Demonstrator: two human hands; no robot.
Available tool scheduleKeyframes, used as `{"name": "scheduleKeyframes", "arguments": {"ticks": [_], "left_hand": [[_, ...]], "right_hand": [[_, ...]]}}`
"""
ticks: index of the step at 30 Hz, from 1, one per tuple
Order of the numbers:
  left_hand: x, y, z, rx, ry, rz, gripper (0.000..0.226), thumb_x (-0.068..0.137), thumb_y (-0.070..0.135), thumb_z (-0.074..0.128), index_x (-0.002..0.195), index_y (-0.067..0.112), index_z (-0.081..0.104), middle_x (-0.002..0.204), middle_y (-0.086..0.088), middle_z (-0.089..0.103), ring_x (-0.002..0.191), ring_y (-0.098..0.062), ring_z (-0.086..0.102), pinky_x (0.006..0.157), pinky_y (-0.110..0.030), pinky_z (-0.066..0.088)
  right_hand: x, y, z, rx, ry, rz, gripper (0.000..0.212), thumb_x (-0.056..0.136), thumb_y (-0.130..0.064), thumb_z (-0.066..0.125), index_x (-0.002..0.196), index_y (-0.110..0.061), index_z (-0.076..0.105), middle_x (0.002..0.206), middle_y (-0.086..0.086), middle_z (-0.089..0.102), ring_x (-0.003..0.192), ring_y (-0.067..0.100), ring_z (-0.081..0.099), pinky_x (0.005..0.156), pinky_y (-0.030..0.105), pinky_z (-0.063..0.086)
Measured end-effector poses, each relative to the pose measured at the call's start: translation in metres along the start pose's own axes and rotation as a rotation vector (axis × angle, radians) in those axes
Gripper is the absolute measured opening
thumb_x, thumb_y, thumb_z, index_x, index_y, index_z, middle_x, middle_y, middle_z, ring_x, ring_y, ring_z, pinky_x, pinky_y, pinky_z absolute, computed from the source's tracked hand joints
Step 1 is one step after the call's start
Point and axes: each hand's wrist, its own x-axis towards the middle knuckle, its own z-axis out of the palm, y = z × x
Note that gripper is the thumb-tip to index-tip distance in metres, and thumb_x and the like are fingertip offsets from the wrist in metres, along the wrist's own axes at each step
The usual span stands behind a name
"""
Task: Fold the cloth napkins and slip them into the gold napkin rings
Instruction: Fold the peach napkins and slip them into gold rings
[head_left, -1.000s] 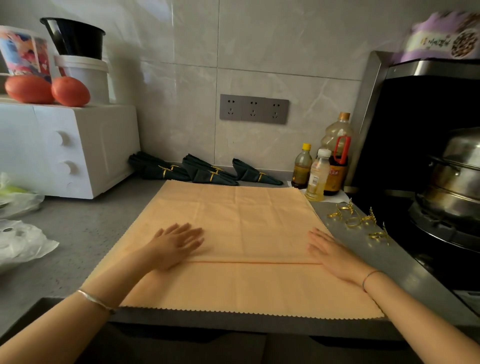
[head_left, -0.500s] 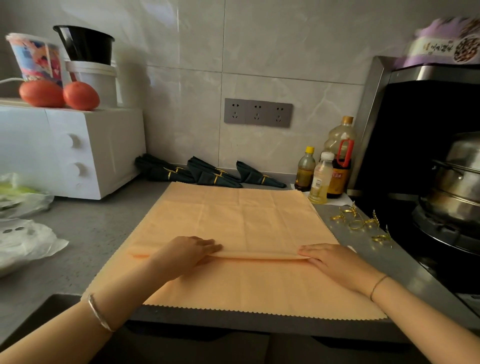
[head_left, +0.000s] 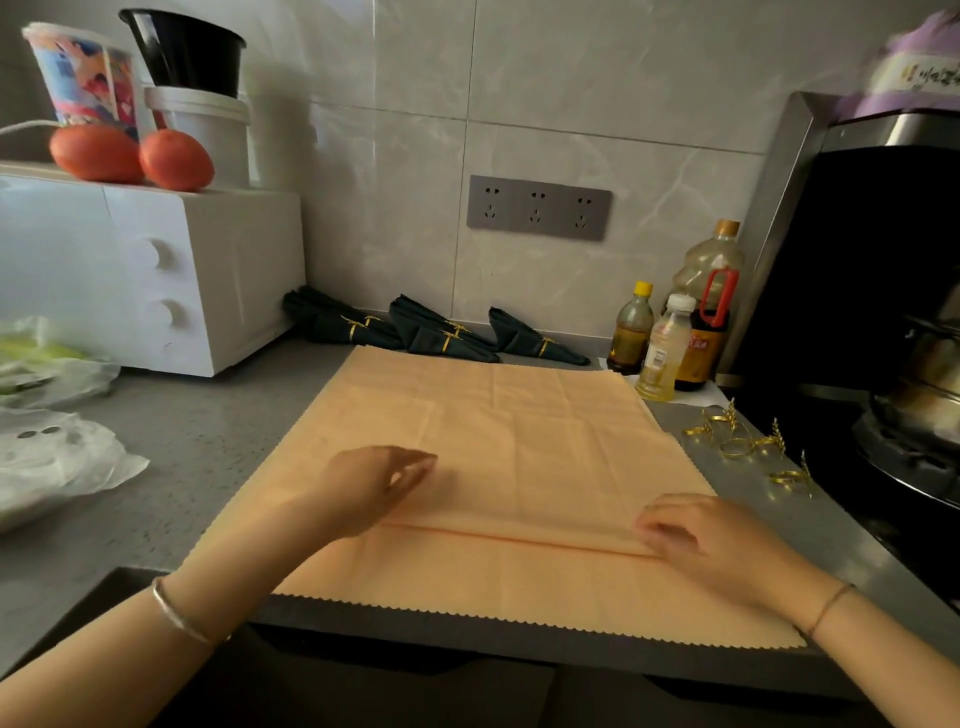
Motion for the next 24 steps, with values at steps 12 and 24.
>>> {"name": "scheduleKeyframes", "arguments": {"ticks": [12, 24], "left_hand": [[0.02, -0.034, 0.024, 0.047, -0.046, -0.329, 0.061, 0.097, 0.058, 0.019, 0.151, 0.031, 0.017, 0.16, 0.004, 0.012, 0.147, -0.021, 0.009, 0.119, -0.042, 0.006], [0.022, -0.041, 0.029, 0.055, -0.045, -0.388, 0.063, 0.094, 0.063, 0.017, 0.151, 0.036, 0.009, 0.161, 0.005, 0.002, 0.146, -0.035, -0.004, 0.119, -0.042, -0.001]], "right_hand": [[0.179, -0.051, 0.011, 0.224, -0.127, 0.094, 0.04, 0.095, -0.038, 0.049, 0.129, -0.018, 0.05, 0.139, 0.001, 0.044, 0.125, 0.019, 0.044, 0.106, 0.033, 0.035], [0.276, -0.083, 0.036, 0.154, -0.077, 0.293, 0.057, 0.09, -0.057, 0.042, 0.124, -0.012, 0.049, 0.131, 0.009, 0.05, 0.124, 0.028, 0.041, 0.1, 0.037, 0.033]]}}
